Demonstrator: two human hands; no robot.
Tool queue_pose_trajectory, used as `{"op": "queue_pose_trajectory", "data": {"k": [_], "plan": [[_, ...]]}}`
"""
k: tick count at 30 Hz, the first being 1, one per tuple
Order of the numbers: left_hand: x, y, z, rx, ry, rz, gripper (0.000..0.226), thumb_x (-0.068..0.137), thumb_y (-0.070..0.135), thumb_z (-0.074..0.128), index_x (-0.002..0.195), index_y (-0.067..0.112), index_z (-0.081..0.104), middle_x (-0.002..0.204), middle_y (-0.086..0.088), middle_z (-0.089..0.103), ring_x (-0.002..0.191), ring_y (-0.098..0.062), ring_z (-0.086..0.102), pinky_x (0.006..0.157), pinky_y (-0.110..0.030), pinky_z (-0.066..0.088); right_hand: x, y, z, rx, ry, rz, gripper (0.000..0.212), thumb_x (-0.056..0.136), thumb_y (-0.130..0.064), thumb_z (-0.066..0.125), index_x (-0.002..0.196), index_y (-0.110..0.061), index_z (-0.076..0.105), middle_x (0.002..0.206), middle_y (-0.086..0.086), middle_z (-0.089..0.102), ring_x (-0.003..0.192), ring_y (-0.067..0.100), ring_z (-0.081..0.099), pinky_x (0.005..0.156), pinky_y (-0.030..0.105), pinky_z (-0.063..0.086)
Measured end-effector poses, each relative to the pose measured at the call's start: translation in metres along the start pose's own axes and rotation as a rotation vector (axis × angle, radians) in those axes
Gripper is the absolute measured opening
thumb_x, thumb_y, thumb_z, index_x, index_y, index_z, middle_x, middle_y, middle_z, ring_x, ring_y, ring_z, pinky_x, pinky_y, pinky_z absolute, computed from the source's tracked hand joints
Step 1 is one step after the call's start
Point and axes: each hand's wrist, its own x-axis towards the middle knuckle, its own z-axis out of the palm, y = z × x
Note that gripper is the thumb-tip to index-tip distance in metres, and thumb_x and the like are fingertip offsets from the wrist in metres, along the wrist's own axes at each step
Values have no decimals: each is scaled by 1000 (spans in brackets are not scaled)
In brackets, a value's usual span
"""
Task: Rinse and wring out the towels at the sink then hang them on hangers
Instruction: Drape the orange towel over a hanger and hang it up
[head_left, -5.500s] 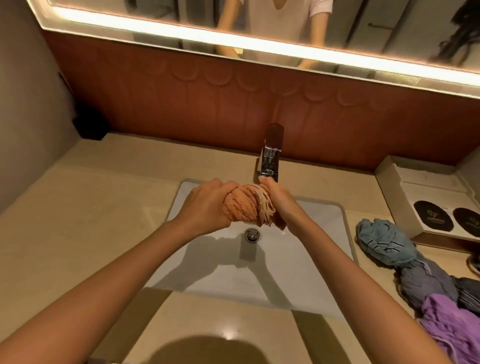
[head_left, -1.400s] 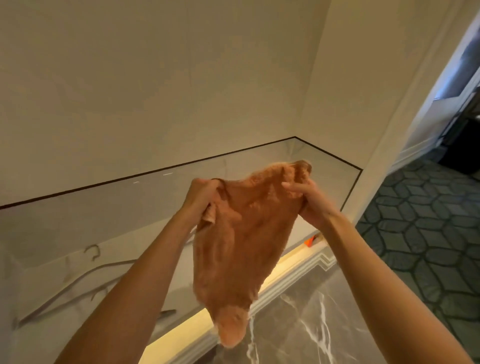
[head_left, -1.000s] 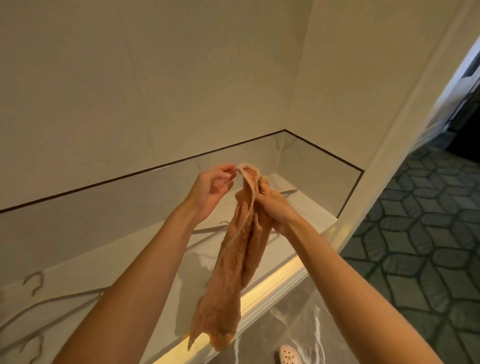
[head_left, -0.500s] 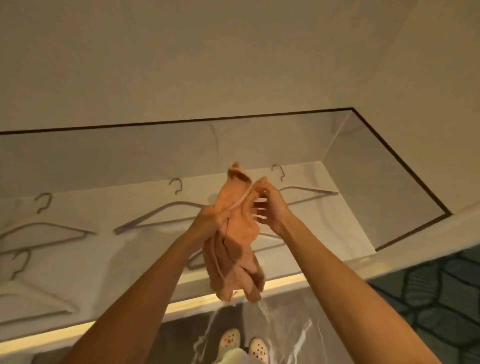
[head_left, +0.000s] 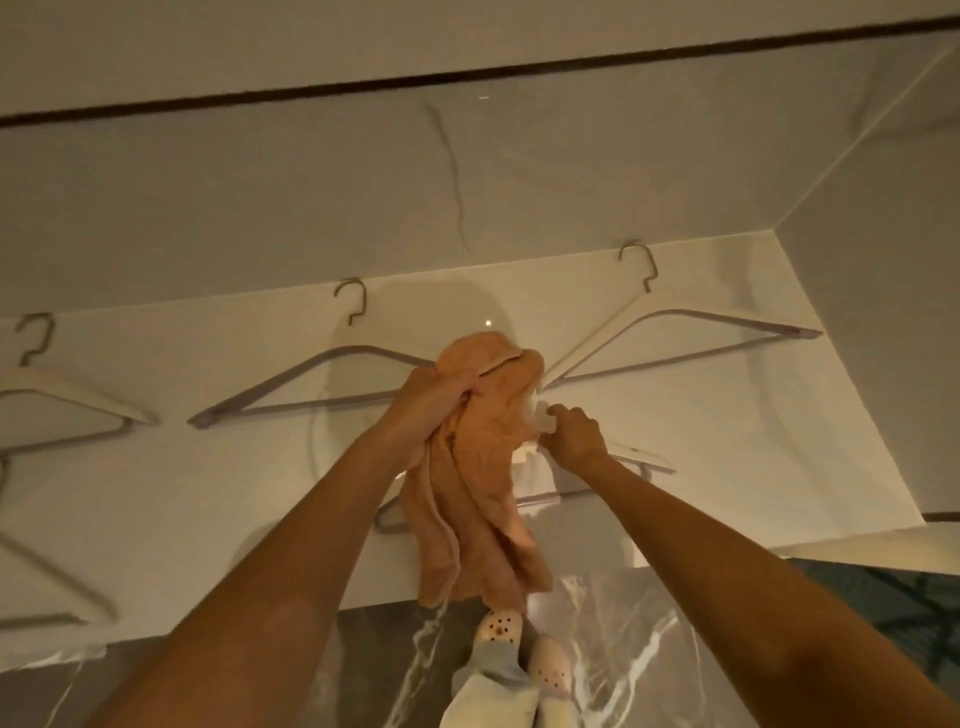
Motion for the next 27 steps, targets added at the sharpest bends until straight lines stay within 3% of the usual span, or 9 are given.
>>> {"op": "queue_pose_trajectory", "data": {"k": [5,9,11,14,18,21,24,27], "plan": [[46,-9,13,6,-14,-40,6,82,12,61,77,14,58,74,-3,60,66,-14,56,61,-23,47,41,7,39,-355,36,-98,48,92,-30,52,134,-12,35,135,12,35,120,31,40,98,40,38],[67,-16,12,6,4,-33,4,81,10,62,79,14,61,74,-1,60,65,-11,56,50,-15,48,61,11,42,-445,29,-188,46,96,-30,45,135,-9,31,135,17,35,120,33,39,95,40,40],[71,-17,13,3,8,-38,6,82,10,61,78,14,60,73,0,59,64,-10,55,40,-8,43,62,12,36,-406,29,-184,49,97,-28,44,139,-9,27,136,19,32,120,34,38,93,40,42],[70,-13,22,17,0,-46,10,82,10,60,74,14,56,70,0,57,61,-10,53,37,-8,40,59,14,25,-303,52,-146,52,94,-18,49,140,-10,27,136,19,30,115,35,43,91,42,45],[68,-11,29,40,-4,-48,11,82,12,61,72,14,56,71,-1,57,61,-11,53,52,-18,45,51,13,8,-204,69,-154,53,94,-22,50,138,-4,25,133,23,33,102,39,54,83,44,49],[61,-8,28,15,-17,-51,5,83,14,61,79,16,58,76,-2,60,67,-13,56,61,-22,46,36,12,-10,-8,85,-174,44,95,-23,50,129,-1,32,119,24,50,96,39,57,73,37,42],[47,-6,31,-66,-65,-88,4,83,14,61,87,14,61,84,-6,64,73,-17,60,69,-27,51,14,16,-26,128,113,-141,41,89,-17,58,124,-8,38,104,17,64,92,37,61,71,31,39],[29,-2,37,-129,-106,-145,8,82,14,62,90,11,64,84,-9,65,74,-19,61,71,-30,53,-8,18,-36,139,136,-96,41,86,-21,59,126,-18,50,107,11,68,100,31,62,78,27,40]]}}
